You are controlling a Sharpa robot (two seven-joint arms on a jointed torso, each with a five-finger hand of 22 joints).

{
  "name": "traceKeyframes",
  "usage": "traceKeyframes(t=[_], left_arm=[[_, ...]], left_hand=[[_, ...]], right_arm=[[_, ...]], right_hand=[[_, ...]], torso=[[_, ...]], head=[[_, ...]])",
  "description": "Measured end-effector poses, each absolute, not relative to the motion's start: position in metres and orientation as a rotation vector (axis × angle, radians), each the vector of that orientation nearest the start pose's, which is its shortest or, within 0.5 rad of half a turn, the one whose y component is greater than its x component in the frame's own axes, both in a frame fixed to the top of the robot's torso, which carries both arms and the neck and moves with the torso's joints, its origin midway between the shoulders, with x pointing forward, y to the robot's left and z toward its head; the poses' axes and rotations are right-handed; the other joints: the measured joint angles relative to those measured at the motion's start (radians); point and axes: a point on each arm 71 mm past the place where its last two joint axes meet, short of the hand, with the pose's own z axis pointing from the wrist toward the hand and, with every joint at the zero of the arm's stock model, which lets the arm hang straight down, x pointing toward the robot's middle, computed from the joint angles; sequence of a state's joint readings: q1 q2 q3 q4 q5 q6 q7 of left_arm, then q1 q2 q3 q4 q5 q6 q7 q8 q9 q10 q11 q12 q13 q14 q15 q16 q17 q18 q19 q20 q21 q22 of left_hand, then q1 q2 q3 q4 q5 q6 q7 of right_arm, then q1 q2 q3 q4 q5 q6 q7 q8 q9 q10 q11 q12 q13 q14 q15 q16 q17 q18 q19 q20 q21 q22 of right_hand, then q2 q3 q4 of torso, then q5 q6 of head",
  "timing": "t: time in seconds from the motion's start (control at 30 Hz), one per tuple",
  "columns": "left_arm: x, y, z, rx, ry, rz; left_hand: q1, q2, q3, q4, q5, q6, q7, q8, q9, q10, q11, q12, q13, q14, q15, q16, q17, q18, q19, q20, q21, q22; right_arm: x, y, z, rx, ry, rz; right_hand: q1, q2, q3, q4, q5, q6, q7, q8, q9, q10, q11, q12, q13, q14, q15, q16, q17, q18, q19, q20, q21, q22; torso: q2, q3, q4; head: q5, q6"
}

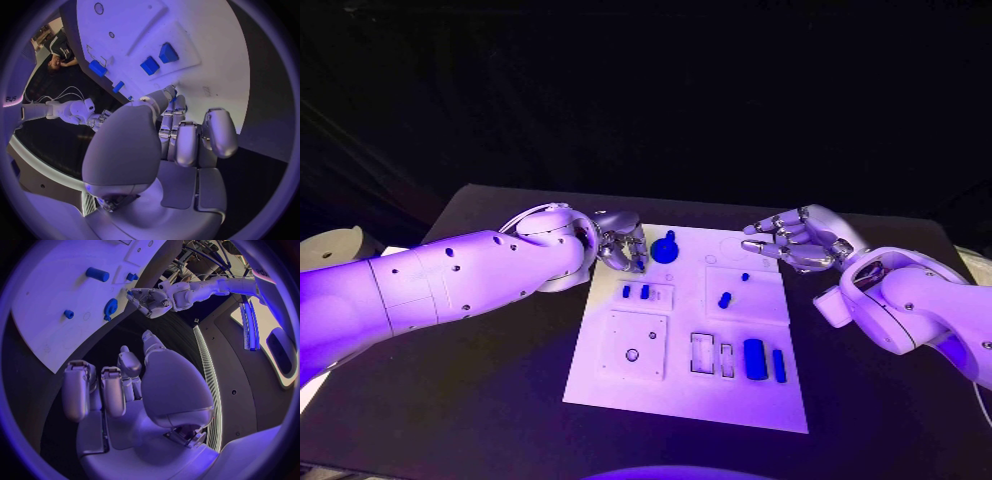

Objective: Assemble the parts on the task board

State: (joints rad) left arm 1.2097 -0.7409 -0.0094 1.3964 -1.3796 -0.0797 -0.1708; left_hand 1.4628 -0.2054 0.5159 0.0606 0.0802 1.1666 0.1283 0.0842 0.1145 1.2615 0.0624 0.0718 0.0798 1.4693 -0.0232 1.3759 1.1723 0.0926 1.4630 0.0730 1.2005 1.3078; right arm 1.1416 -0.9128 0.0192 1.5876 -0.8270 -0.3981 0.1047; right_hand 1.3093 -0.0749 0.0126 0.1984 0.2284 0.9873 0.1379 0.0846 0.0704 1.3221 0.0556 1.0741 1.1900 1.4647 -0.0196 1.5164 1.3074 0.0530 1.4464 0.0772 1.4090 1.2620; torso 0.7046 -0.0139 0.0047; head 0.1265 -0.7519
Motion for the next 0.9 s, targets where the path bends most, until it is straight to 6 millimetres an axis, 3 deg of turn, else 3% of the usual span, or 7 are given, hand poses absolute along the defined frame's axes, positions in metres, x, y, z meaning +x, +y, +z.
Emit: traceKeyframes(t=[0.9], left_arm=[[0.5134,0.1829,-0.1999,0.132,1.931,-0.580]], left_hand=[[-0.008,0.000,0.003,-0.003,0.000,0.003,-0.004,0.000,0.000,0.004,-0.004,0.000,0.000,0.000,0.000,0.000,-0.001,0.000,0.000,0.000,0.000,0.000]], right_arm=[[0.4725,-0.2186,-0.1802,0.429,1.629,1.076]], right_hand=[[0.000,0.000,0.000,0.000,0.000,0.000,0.000,0.000,0.000,0.000,0.000,0.000,0.000,0.000,0.000,0.000,0.001,0.000,0.000,0.000,0.000,0.000]], torso=[[0.000,-0.0005,0.0006]], head=[[-0.001,-0.004]])
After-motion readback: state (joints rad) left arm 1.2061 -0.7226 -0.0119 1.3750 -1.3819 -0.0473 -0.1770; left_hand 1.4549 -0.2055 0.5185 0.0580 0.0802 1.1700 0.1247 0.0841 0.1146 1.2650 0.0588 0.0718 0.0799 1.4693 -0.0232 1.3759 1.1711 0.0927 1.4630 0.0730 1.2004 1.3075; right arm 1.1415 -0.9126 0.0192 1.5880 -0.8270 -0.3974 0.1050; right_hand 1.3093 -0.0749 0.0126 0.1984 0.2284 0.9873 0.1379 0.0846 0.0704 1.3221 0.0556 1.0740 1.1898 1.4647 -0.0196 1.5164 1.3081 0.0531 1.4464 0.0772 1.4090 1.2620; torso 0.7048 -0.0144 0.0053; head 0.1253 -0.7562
